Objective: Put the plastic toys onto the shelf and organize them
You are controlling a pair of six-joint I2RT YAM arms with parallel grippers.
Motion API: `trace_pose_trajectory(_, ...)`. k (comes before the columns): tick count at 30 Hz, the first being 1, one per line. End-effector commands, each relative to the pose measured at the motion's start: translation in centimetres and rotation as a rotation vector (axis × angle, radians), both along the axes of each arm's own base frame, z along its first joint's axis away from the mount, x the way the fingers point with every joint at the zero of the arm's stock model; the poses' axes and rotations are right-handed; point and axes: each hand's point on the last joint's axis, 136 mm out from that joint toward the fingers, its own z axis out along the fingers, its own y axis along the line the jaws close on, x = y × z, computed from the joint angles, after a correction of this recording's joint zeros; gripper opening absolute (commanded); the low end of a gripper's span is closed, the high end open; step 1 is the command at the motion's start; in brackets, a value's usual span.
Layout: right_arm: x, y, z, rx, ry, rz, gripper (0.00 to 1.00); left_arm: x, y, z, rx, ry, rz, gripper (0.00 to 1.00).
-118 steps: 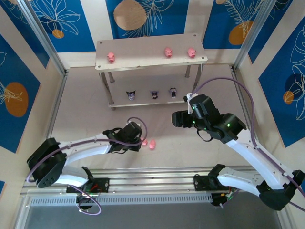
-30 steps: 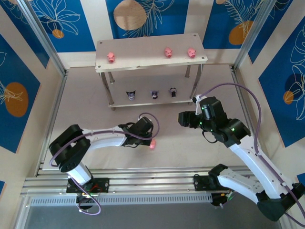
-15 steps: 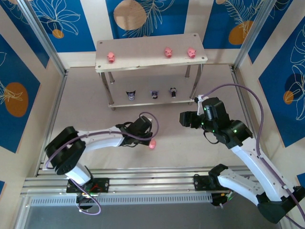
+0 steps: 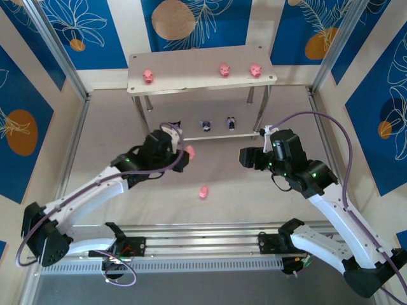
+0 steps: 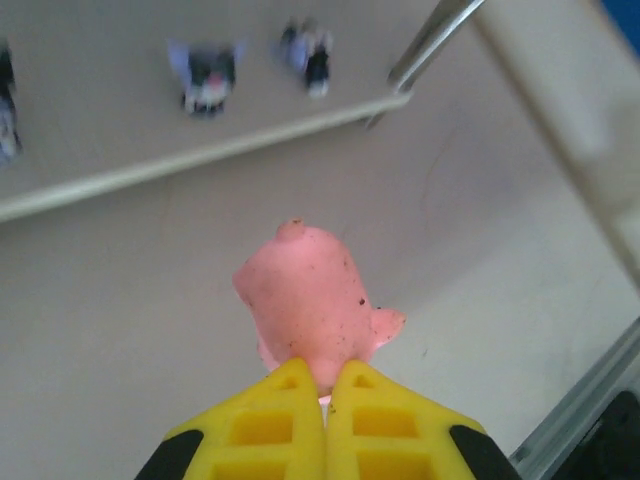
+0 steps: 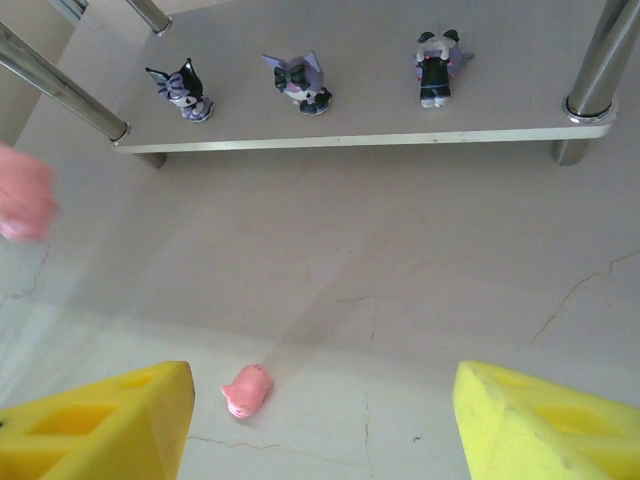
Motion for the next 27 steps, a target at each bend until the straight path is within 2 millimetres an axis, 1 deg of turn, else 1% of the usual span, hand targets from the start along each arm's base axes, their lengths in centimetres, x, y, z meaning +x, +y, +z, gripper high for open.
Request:
trace_pose_trajectory(1,0.5,0.8,1.0,0.024,-0.022,0.025,0.7,-0.1,-0.5,6.2,-0.084,-0.075,-0.127,0.0)
trace_pose_trajectory(3,0.7,1.1,1.1,0.029,-0.021,0.033,0.7,0.6,-0.8,10.1,-0.123,-0.128,-0.17,0.0)
trace_pose_trajectory(6,1.0,1.5,1.3,0.035,-0.021,0.042,0.7,2.0,-1.4,14.9,-0.181,-0.182,-0.232,0.0)
trace_pose_trajectory(7,1.0,1.6,1.2,0.036,-0.019,0.045,0.7,2.5,-1.6,16.1,-0.197,-0.193,-0.248,0.0)
trace_pose_trajectory(9,1.2,1.8,1.4,0.036,-0.022,0.05,0.7,3.9,-1.8,17.9,-0.217,-0.205,-0.271,0.0)
trace_pose_trajectory(11,1.3,1.8,1.5,0.034,-0.026,0.05,0.7,5.5,-1.9,18.7,-0.206,-0.21,-0.275,0.0)
trace_pose_trajectory(15,1.4,1.9,1.6,0.033,-0.032,0.049,0.7,8.1,-2.4,19.3,-0.181,-0.22,-0.282,0.0)
trace_pose_trajectory(21,1.4,1.9,1.2,0.027,-0.025,0.049,0.7,11.5,-2.8,18.7,-0.174,-0.223,-0.25,0.0)
trace_pose_trajectory(24,1.4,1.8,1.1,0.024,-0.023,0.049,0.7,12.9,-2.8,18.4,-0.17,-0.225,-0.229,0.0)
trace_pose_trajectory(27,1.4,1.7,1.1,0.02,-0.023,0.047,0.7,13.9,-2.7,18.0,-0.157,-0.216,-0.214,0.0)
